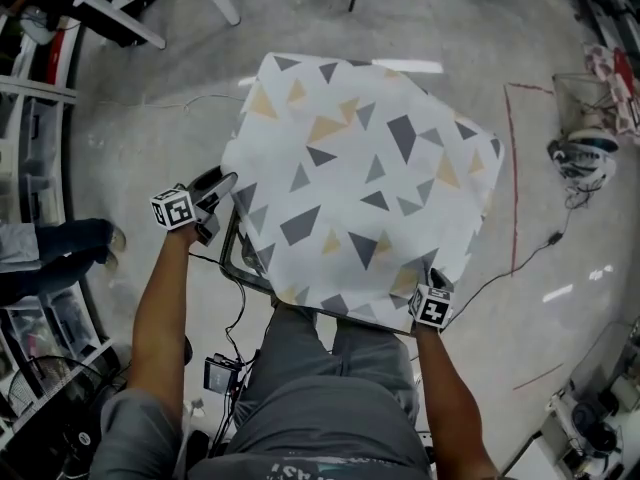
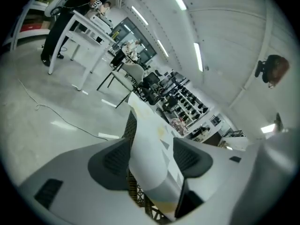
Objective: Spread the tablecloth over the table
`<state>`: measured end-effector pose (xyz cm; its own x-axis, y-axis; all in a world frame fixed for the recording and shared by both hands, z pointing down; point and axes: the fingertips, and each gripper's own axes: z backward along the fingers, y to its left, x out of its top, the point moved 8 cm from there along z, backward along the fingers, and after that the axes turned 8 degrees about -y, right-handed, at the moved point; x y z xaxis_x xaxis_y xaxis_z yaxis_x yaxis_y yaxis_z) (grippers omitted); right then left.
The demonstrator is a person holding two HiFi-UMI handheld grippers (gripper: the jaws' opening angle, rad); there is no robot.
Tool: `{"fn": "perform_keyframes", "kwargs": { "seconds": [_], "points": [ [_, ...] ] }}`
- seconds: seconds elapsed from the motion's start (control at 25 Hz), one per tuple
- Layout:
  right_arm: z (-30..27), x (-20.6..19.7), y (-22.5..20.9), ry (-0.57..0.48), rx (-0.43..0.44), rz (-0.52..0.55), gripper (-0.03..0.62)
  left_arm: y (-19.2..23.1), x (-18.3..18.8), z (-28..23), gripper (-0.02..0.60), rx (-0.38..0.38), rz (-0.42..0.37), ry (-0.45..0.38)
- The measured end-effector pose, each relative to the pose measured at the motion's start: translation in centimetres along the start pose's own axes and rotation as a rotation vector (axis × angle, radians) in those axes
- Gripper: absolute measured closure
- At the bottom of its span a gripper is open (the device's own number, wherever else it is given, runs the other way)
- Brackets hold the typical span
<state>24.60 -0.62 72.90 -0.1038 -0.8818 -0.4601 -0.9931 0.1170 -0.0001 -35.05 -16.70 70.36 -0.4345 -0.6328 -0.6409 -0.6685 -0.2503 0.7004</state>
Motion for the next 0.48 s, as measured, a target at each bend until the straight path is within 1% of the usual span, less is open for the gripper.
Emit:
{"fn": "perform_keyframes", "kwargs": {
  "seconds": [0.04, 0.12, 0.16, 0.2, 0.24, 0.36, 0.48],
  "points": [
    [0.1, -0.3, 0.9, 0.004, 0.028, 0.01, 0.507, -0.4, 0.3, 0.6, 0.306, -0.019, -0.005, 0.003],
    [0.2, -1.0, 3.1, 0.033, 0.114, 0.037, 0.523, -1.4, 0.9, 2.2, 0.349, -0.072, -0.015, 0.003],
    [0.0, -1.4, 4.0, 0.056, 0.157, 0.055, 0.523, -2.3, 1.1, 3.2, 0.365, -0.102, -0.021, 0.002],
    [-0.1, -1.7, 4.7, 0.074, 0.182, 0.072, 0.523, -3.5, 1.2, 4.3, 0.373, -0.137, -0.026, -0.002],
    [-0.2, -2.0, 4.9, 0.079, 0.185, 0.085, 0.508, -4.9, 1.3, 5.1, 0.373, -0.176, -0.031, -0.007],
    [-0.2, -2.2, 4.7, 0.06, 0.142, 0.073, 0.507, -8.3, 1.9, 5.2, 0.371, -0.3, -0.032, -0.022],
    [0.0, -2.2, 5.4, 0.051, 0.117, 0.067, 0.508, -9.7, 2.3, 5.2, 0.37, -0.389, 0.009, -0.029]
  ]
}}
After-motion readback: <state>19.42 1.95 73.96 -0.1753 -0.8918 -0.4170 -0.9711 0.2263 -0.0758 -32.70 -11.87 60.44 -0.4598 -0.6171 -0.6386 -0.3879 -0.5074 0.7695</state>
